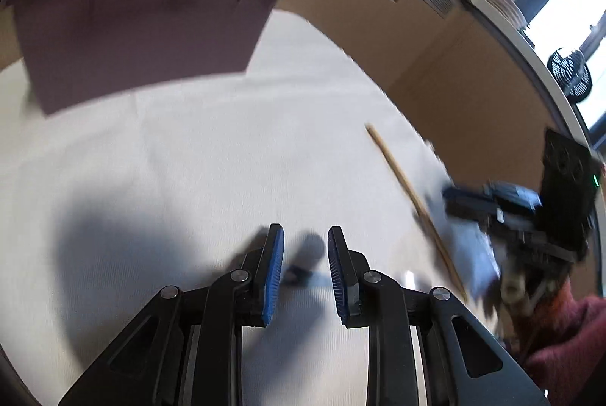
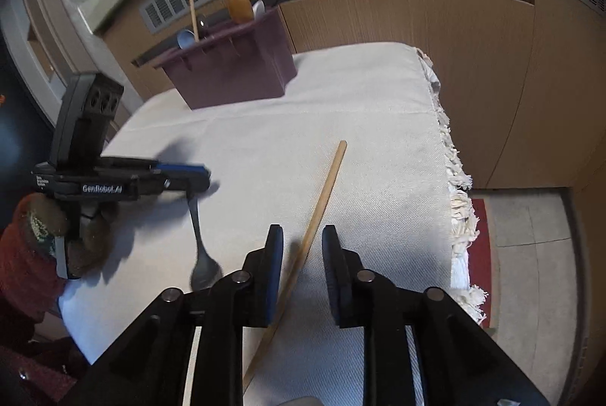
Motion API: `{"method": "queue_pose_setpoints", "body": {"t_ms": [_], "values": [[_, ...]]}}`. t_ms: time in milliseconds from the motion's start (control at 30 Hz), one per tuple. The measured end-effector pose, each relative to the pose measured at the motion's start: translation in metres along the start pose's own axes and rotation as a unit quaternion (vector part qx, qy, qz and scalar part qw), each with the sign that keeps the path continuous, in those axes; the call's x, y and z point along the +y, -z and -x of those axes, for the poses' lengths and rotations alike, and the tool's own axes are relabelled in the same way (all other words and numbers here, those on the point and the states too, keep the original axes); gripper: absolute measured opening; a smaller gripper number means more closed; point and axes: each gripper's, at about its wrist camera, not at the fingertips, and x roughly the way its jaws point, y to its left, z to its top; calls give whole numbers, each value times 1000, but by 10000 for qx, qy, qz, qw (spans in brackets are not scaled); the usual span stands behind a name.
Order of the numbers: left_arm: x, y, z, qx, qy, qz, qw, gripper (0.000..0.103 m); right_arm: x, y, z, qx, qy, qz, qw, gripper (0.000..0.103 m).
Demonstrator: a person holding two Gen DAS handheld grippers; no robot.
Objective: Organize utensils
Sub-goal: 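Grasp the silver smiley spoon with the left tool while the right tool grasps the other chopstick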
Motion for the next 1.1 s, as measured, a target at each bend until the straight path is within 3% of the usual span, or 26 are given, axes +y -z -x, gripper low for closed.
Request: {"method": "queue_pose_setpoints", "body": {"t_ms": [200,333,467,733,967,1100], "values": [[-35,50,23,563,-101,-871,9946,25,3,3,7,-98,103,79,9999,22],[-76,66,16,558,-789,-1859,9778,28,2,7,13,-167,85,71,9998,22],[-99,52,-7,581,-859,-2281,9681,30,0,12,18,-190,127,31,9997,22],[-113,7,-43,744,-883,-2258,9673,31,-10,23,29,-311,273,-124,9991,22],[-111,-2,-46,881,-927,-2002,9714,31,-12,23,26,-330,319,-135,9989,22],[-113,6,-43,621,-1055,-1951,9731,30,-9,21,22,-315,456,-121,9984,22]]}}
